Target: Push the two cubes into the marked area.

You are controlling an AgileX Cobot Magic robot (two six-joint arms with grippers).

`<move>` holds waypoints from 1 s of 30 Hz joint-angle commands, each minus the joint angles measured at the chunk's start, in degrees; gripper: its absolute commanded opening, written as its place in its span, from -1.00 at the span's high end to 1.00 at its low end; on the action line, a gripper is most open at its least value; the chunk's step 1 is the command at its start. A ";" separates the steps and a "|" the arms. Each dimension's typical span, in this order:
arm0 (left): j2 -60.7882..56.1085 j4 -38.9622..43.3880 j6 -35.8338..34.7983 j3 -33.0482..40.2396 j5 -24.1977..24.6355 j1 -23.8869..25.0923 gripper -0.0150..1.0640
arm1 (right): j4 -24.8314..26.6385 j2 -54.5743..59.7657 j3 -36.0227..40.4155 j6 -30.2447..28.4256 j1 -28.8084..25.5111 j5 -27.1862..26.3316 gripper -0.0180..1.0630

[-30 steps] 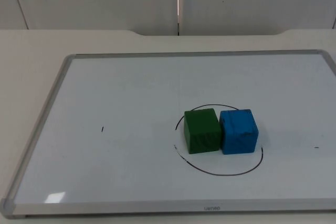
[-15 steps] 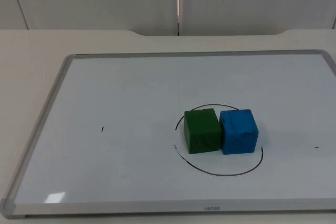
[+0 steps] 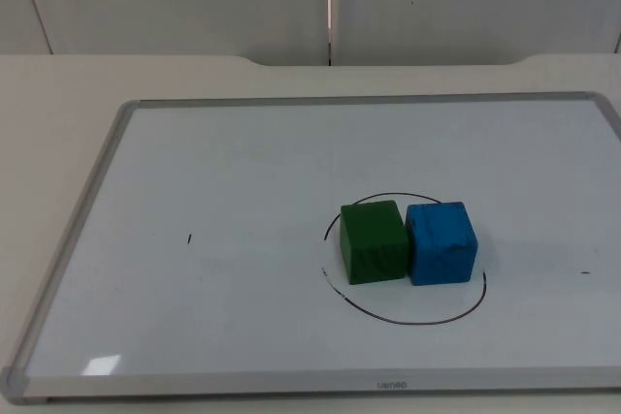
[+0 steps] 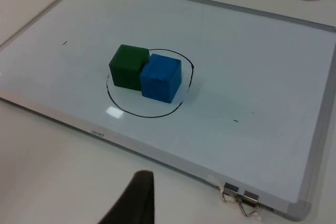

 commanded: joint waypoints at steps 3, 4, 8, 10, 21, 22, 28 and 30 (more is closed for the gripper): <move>-0.27 0.09 -0.52 0.25 -0.54 3.80 -0.98 | -0.04 -0.18 0.08 -0.68 0.19 -0.19 -0.99; -0.27 0.09 -0.52 0.25 -0.54 5.16 -0.98 | -0.04 -0.18 0.08 -0.68 0.19 -0.19 -0.99; -0.27 0.09 -0.52 0.25 -0.54 7.82 -0.98 | -0.04 -0.18 0.08 -0.68 0.19 -0.19 -0.99; -0.27 0.09 -0.52 0.25 -0.54 8.72 -0.98 | -0.04 -0.18 0.08 -0.68 0.19 -0.19 -0.99; -0.27 0.09 -0.52 0.25 -0.54 16.18 -0.98 | -0.04 -0.18 0.08 -0.68 0.19 -0.19 -0.99; -0.27 0.09 -0.52 0.25 -0.54 16.47 -0.98 | -0.04 -0.18 0.08 -0.68 0.19 -0.19 -0.99; -0.27 0.21 -0.52 0.25 -0.54 18.81 -0.98 | 0.11 -0.18 0.08 -0.68 0.19 -0.19 -0.99; -0.27 0.28 -0.52 0.25 -0.54 20.13 -0.98 | 0.11 -0.18 0.08 -0.68 0.19 -0.19 -0.99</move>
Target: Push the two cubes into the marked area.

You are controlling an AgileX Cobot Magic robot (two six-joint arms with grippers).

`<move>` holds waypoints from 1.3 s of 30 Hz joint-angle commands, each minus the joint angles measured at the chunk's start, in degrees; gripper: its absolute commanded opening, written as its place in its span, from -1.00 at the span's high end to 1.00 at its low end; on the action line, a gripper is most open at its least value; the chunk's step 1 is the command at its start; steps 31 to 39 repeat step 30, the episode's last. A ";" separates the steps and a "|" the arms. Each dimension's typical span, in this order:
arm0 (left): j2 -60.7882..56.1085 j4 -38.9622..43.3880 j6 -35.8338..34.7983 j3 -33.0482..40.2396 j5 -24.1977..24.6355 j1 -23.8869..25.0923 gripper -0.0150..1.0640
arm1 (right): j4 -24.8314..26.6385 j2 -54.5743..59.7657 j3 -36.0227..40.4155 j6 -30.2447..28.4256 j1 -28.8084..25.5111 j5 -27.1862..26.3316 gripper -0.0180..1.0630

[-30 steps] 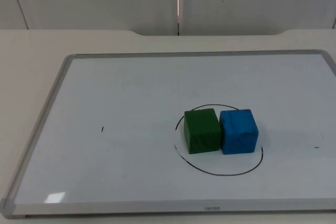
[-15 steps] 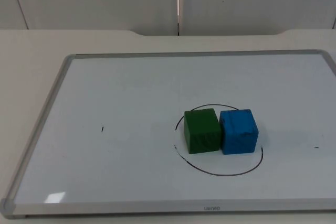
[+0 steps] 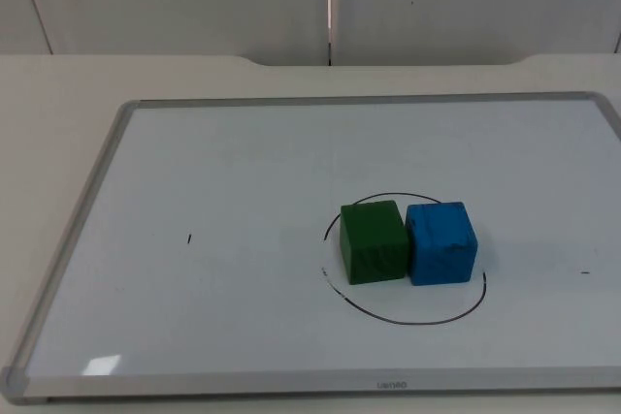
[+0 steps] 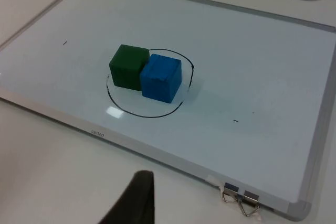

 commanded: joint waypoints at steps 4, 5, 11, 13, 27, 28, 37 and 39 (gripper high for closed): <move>-0.27 0.44 -0.52 0.25 -0.54 1.34 -0.98 | 0.11 -0.18 0.08 -0.68 0.19 -0.19 -0.99; -0.27 0.44 -0.52 0.25 -0.54 1.34 -0.98 | 0.11 -0.18 0.08 -0.68 0.19 -0.19 -0.99; -0.27 0.86 -0.52 0.25 -0.54 1.34 -0.98 | 0.12 -0.18 0.08 -0.68 -1.31 -0.19 -0.99; -0.27 1.01 -0.52 0.25 -0.54 1.34 -0.98 | 0.12 -0.18 0.08 -0.68 -3.16 -0.19 -0.99; -0.27 1.01 -0.52 0.25 -0.54 1.34 -0.98 | 0.12 -0.18 0.08 -0.68 -16.05 -0.19 -0.99; -0.27 1.01 -0.52 0.25 -0.54 1.34 -0.98 | 0.12 -0.18 0.08 -0.68 -16.99 -0.19 -0.99; -0.27 1.11 -0.52 0.25 -0.54 1.34 -0.98 | 0.12 -0.18 0.08 -0.68 -18.90 -0.19 -0.99; -0.27 1.11 -0.52 0.25 -0.54 1.34 -0.98 | 0.12 -0.18 0.08 -0.68 -18.90 -0.19 -0.99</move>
